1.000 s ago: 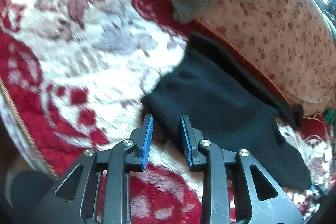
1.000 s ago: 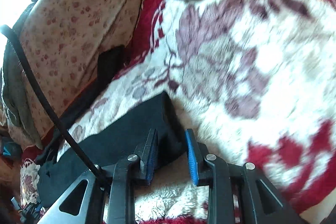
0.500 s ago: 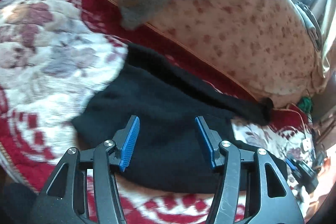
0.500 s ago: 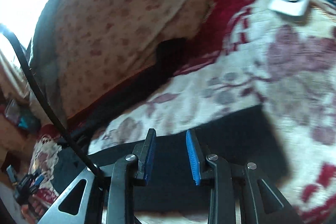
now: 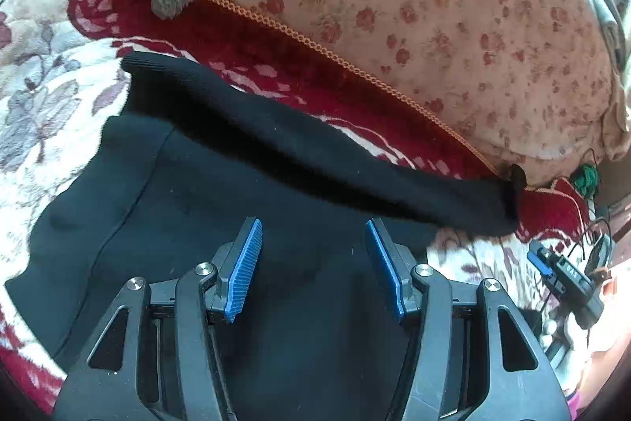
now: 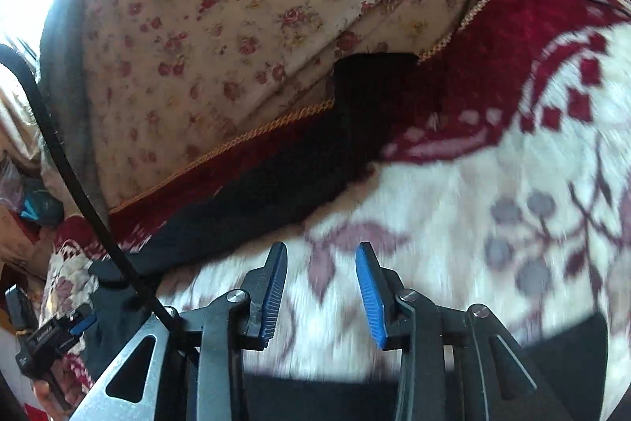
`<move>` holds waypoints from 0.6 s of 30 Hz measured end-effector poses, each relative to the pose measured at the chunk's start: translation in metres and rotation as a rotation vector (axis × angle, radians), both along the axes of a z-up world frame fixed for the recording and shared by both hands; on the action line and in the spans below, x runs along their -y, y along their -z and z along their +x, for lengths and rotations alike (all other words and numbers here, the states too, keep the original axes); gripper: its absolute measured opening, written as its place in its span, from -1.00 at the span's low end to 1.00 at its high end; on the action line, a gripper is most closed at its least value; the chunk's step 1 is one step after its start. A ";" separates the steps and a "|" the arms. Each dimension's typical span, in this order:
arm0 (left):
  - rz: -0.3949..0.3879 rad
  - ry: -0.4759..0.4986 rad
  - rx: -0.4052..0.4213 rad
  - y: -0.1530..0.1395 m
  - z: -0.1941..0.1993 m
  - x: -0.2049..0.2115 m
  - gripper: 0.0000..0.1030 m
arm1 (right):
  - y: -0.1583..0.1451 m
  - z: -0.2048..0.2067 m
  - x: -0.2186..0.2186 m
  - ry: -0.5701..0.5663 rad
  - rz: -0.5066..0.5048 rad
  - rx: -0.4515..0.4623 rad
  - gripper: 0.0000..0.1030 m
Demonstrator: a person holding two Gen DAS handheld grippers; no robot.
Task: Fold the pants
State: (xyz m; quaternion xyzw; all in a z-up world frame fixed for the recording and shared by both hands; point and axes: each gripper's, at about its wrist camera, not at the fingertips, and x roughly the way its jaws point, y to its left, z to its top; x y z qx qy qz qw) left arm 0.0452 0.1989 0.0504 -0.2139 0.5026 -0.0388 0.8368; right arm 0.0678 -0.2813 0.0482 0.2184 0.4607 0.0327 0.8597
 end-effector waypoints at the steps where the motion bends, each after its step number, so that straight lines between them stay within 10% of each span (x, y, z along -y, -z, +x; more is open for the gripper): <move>1: -0.017 -0.006 -0.012 0.003 0.006 0.000 0.06 | 0.001 0.009 0.001 0.001 -0.009 -0.004 -0.24; 18: -0.122 -0.037 -0.075 0.023 0.057 0.006 0.06 | 0.020 0.104 -0.009 -0.014 -0.157 -0.066 -0.23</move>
